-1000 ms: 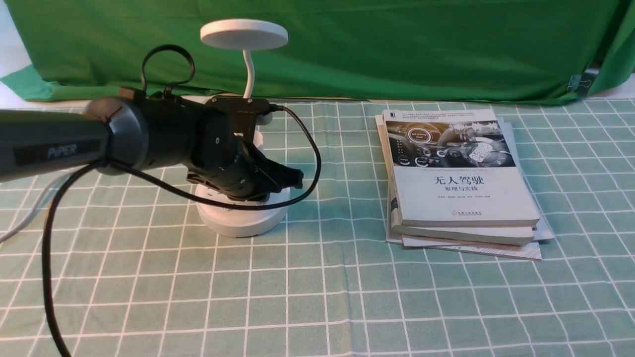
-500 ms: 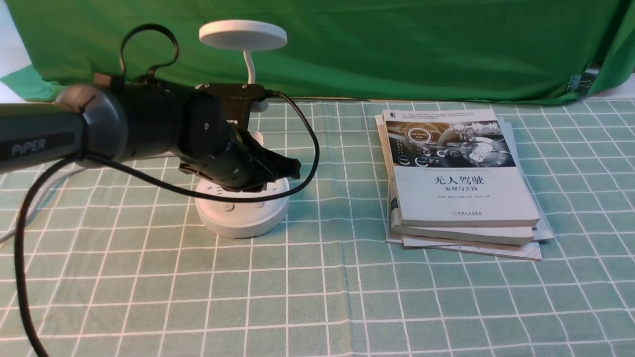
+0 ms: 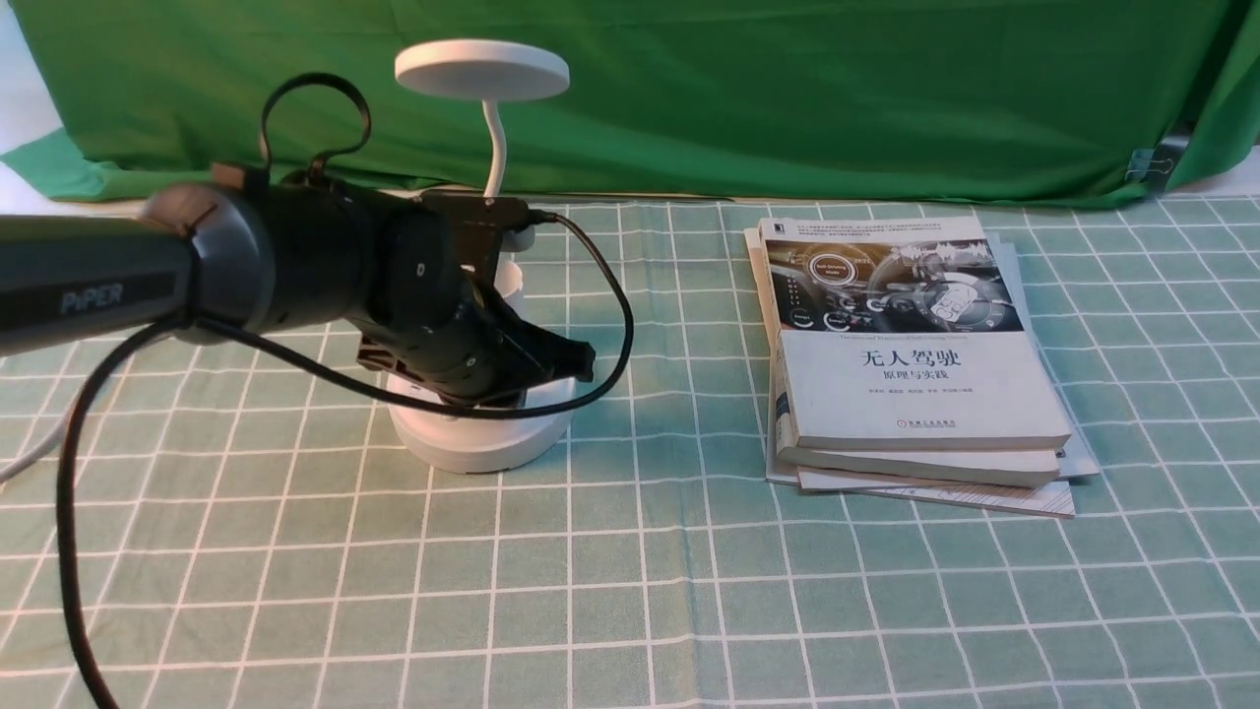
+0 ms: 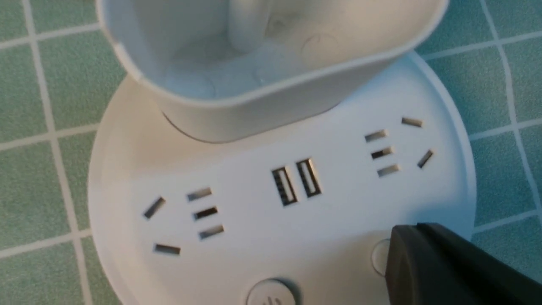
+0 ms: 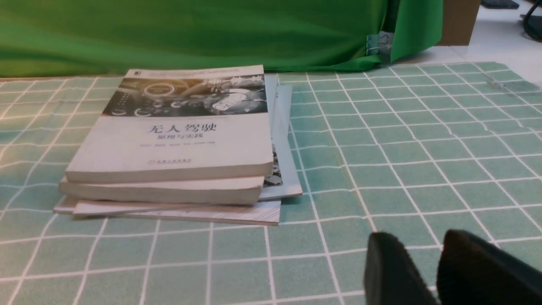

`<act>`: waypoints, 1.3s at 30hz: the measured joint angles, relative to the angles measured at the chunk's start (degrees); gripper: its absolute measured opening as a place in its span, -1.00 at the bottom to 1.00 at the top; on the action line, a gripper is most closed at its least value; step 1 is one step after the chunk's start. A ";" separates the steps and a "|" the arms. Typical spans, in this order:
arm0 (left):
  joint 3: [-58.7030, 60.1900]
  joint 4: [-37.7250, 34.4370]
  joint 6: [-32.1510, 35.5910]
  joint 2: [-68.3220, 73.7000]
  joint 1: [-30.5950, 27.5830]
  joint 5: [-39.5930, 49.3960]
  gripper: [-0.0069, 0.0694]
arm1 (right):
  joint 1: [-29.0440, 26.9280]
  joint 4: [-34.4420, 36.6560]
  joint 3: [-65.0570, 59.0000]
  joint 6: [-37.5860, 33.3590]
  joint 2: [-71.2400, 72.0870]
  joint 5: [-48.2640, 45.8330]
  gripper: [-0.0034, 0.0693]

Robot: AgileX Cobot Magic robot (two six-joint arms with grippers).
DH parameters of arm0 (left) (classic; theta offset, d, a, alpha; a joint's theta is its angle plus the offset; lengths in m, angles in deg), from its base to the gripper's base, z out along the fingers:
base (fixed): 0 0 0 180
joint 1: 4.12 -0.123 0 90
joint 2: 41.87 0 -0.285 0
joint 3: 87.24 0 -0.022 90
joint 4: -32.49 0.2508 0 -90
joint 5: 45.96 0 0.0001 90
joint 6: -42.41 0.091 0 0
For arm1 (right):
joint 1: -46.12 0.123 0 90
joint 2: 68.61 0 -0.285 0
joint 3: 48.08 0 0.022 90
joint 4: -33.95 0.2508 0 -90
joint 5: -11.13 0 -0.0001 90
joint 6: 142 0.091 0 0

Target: Turn on the table lamp.

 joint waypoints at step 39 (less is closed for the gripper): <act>19.73 -39.70 37.13 -32.69 0.00 13.07 -0.82 | 0.00 0.00 0.00 0.00 0.00 -0.03 -0.24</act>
